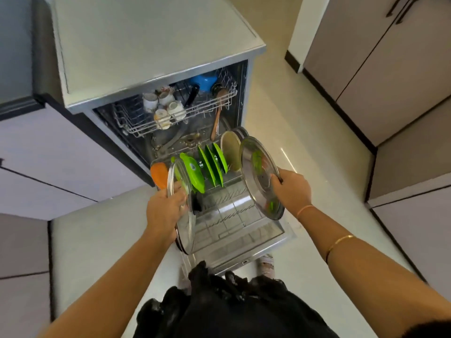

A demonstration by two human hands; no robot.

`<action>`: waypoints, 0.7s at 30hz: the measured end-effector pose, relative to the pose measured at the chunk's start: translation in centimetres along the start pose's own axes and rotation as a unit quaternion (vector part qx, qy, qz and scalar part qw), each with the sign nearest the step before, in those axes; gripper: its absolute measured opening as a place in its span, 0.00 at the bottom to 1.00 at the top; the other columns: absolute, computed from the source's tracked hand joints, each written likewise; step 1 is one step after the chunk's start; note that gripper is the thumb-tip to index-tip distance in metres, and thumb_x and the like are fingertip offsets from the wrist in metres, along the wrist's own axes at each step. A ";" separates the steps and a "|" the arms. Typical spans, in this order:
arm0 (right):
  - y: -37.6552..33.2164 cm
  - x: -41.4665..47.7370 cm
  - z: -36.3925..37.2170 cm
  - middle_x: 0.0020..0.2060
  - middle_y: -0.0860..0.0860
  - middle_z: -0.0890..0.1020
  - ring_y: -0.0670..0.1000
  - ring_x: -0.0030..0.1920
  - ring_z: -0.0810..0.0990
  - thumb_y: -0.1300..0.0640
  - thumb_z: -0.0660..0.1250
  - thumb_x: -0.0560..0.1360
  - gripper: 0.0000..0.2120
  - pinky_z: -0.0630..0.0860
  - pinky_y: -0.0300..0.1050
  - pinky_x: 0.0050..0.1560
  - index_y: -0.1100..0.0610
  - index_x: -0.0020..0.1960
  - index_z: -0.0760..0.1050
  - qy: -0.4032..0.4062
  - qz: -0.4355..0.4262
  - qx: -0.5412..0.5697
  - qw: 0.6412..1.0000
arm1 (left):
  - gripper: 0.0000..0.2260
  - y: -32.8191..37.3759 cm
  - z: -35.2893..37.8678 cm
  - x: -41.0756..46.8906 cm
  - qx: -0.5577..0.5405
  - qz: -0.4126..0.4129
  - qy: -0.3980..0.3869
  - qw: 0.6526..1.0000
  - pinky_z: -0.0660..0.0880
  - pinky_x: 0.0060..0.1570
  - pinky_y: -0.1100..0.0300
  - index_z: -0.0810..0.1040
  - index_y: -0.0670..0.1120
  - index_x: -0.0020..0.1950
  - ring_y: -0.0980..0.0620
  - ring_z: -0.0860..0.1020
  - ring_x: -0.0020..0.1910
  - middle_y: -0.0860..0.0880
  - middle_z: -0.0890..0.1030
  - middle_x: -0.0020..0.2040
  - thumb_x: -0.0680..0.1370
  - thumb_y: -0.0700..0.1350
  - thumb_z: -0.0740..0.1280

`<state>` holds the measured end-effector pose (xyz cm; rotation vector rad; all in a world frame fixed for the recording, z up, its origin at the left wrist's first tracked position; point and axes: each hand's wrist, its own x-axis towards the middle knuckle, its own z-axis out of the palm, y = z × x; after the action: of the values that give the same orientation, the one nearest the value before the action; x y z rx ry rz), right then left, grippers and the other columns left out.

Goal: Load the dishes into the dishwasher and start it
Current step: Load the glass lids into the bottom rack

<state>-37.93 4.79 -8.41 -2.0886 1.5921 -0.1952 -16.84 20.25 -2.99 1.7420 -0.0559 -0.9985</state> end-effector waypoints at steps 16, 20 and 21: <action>10.4 9.3 9.6 0.42 0.58 0.81 0.58 0.41 0.79 0.54 0.58 0.80 0.13 0.79 0.54 0.46 0.58 0.54 0.78 -0.056 0.066 0.016 0.996 | 0.08 -9.8 12.8 8.3 0.007 -0.076 0.044 0.996 0.77 0.47 0.59 0.76 0.53 0.42 0.55 0.77 0.41 0.54 0.78 0.39 0.78 0.41 0.66; 13.0 9.2 14.5 0.43 0.55 0.82 0.56 0.41 0.78 0.56 0.55 0.80 0.14 0.78 0.52 0.48 0.54 0.61 0.76 -0.048 0.079 0.015 0.996 | 0.06 -13.7 14.5 11.9 0.003 -0.085 0.047 0.995 0.76 0.48 0.57 0.78 0.51 0.50 0.58 0.77 0.39 0.55 0.79 0.41 0.77 0.40 0.66; 13.5 9.1 15.4 0.43 0.55 0.82 0.56 0.41 0.78 0.56 0.55 0.80 0.15 0.78 0.52 0.47 0.53 0.62 0.75 -0.041 0.076 0.012 0.996 | 0.06 -14.6 14.9 12.5 0.001 -0.087 0.046 0.995 0.76 0.48 0.57 0.78 0.51 0.50 0.58 0.77 0.38 0.55 0.79 0.40 0.78 0.40 0.66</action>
<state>-40.59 -1.61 -29.74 -1.9217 1.6816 -0.0738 -24.29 8.94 -23.18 1.8161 0.1568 -1.0427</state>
